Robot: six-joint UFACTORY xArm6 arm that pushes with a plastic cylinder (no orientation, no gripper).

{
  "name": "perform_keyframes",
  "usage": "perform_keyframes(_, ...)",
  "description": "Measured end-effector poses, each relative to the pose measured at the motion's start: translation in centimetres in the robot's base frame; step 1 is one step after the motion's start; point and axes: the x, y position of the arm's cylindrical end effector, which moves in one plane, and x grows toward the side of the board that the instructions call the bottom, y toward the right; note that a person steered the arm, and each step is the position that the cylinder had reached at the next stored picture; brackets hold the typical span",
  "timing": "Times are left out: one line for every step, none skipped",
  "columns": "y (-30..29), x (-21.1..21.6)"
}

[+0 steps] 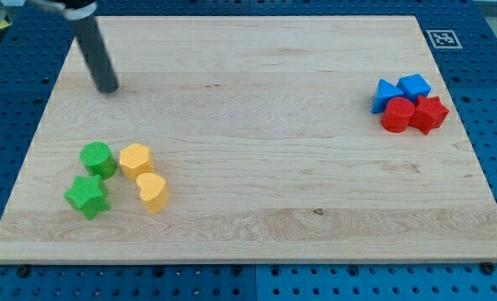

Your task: Move the green star into the yellow heart towards the bottom center

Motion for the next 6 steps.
perform_keyframes(-1.4,4.4)
perform_keyframes(-2.7,9.5)
perform_keyframes(-2.7,15.3)
perform_keyframes(1.1,17.2)
perform_keyframes(5.2,17.3)
perform_keyframes(7.0,17.4)
